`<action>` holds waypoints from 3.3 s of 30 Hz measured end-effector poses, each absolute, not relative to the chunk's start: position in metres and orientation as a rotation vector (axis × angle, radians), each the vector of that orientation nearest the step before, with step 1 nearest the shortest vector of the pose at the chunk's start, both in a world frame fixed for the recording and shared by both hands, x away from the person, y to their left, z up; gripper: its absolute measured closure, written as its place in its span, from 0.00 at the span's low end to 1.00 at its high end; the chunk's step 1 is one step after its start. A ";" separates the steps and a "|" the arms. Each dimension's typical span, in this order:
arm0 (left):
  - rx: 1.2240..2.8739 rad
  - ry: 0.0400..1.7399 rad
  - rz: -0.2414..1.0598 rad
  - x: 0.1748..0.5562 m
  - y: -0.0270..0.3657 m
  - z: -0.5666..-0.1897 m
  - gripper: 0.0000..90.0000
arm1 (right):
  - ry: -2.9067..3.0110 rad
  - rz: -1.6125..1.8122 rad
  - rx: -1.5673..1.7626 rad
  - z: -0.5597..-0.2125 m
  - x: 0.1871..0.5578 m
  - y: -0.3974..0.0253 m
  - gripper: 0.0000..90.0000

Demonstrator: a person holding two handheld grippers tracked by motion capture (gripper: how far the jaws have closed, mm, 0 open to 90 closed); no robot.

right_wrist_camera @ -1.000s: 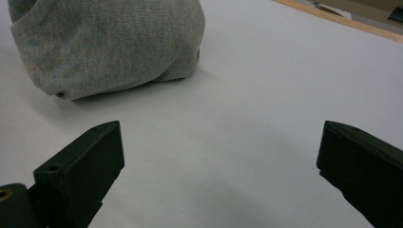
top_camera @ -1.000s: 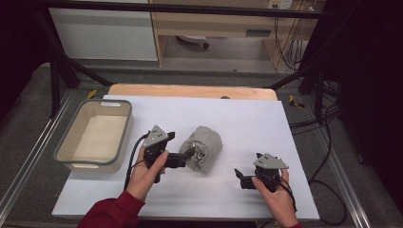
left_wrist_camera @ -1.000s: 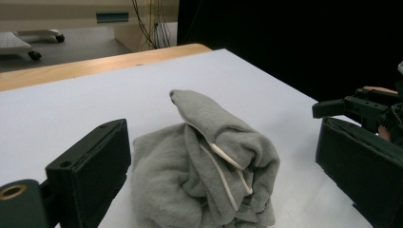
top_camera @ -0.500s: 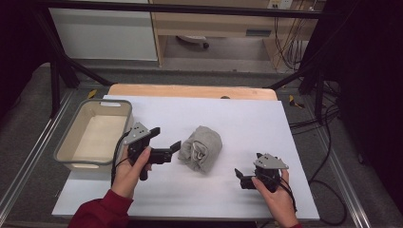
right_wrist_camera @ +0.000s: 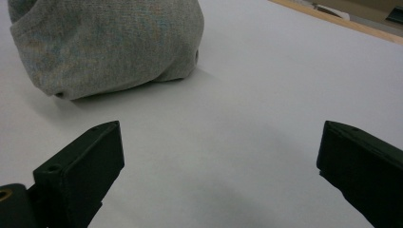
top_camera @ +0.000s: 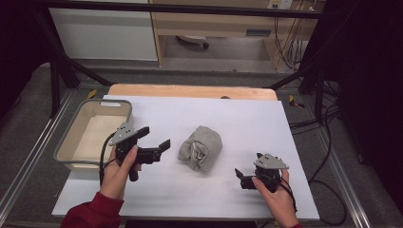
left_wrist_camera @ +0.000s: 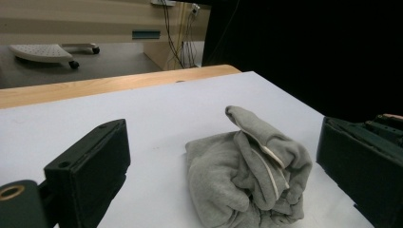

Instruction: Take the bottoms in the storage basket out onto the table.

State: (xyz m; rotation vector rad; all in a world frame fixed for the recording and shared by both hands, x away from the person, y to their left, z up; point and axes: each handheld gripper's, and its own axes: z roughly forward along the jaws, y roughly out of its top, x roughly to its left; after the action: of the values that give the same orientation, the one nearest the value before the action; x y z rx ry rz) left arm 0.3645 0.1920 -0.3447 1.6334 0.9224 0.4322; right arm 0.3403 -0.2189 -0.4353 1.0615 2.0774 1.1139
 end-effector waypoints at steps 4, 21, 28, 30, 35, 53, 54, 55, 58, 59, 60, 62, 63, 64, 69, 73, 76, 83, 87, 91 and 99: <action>1.629 0.926 0.448 0.363 0.201 -0.343 0.04 | 2.077 1.114 1.061 -0.435 0.340 -0.219 0.02; 1.629 0.931 0.502 0.354 0.222 -0.338 0.04 | 2.070 1.120 1.058 -0.434 0.339 -0.220 0.02; 1.622 0.939 0.504 0.351 0.228 -0.336 0.04 | 2.070 1.129 1.060 -0.434 0.339 -0.220 0.03; 1.620 0.942 0.505 0.350 0.231 -0.336 0.04 | 2.068 1.129 1.059 -0.434 0.339 -0.220 0.03; 1.619 0.954 0.506 0.347 0.237 -0.338 0.04 | 2.070 1.127 1.060 -0.434 0.339 -0.220 0.03; 1.600 0.975 0.526 0.335 0.256 -0.341 0.04 | 2.063 1.131 1.059 -0.433 0.338 -0.221 0.03; 1.602 0.974 0.533 0.335 0.257 -0.341 0.04 | 2.062 1.129 1.057 -0.433 0.338 -0.221 0.03; 1.608 0.971 0.539 0.334 0.258 -0.341 0.04 | 2.061 1.130 1.058 -0.433 0.338 -0.222 0.03; 1.615 0.960 0.542 0.333 0.261 -0.342 0.04 | 2.058 1.133 1.061 -0.432 0.338 -0.222 0.03; 1.613 0.962 0.543 0.332 0.262 -0.342 0.04 | 2.058 1.134 1.061 -0.432 0.338 -0.222 0.03; 1.612 0.965 0.544 0.331 0.264 -0.342 0.04 | 2.057 1.133 1.061 -0.432 0.337 -0.222 0.03; 1.611 0.969 0.545 0.330 0.267 -0.343 0.04 | 2.057 1.134 1.060 -0.432 0.337 -0.223 0.03; 1.608 0.974 0.547 0.329 0.268 -0.344 0.04 | 2.056 1.134 1.060 -0.432 0.337 -0.223 0.03; 1.603 0.978 0.547 0.329 0.270 -0.345 0.04 | 2.057 1.134 1.060 -0.432 0.337 -0.223 0.03; 1.600 0.993 0.565 0.325 0.280 -0.349 0.04 | 2.057 1.132 1.061 -0.432 0.337 -0.223 0.03; 1.591 1.001 0.573 0.321 0.288 -0.352 0.04 | 2.056 1.132 1.057 -0.432 0.338 -0.223 0.03; 1.590 1.001 0.580 0.319 0.292 -0.354 0.04 | 2.056 1.132 1.058 -0.432 0.338 -0.223 0.03; 1.591 1.013 0.594 0.314 0.300 -0.360 0.04 | 2.051 1.135 1.060 -0.432 0.337 -0.224 0.03; 1.591 1.023 0.594 0.313 0.305 -0.364 0.04 | 2.050 1.136 1.059 -0.432 0.338 -0.225 0.03; 1.600 1.021 0.600 0.312 0.307 -0.366 0.04 | 2.046 1.138 1.060 -0.432 0.338 -0.225 0.03; 1.612 1.037 0.599 0.310 0.314 -0.374 0.04 | 2.047 1.134 1.054 -0.432 0.337 -0.225 0.03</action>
State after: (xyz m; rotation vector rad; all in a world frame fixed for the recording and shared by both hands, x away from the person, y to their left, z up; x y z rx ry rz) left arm 0.3103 0.3145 -0.3735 1.6123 1.0372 0.5985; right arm 0.3374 -0.2253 -0.4318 1.0537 2.0469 1.1338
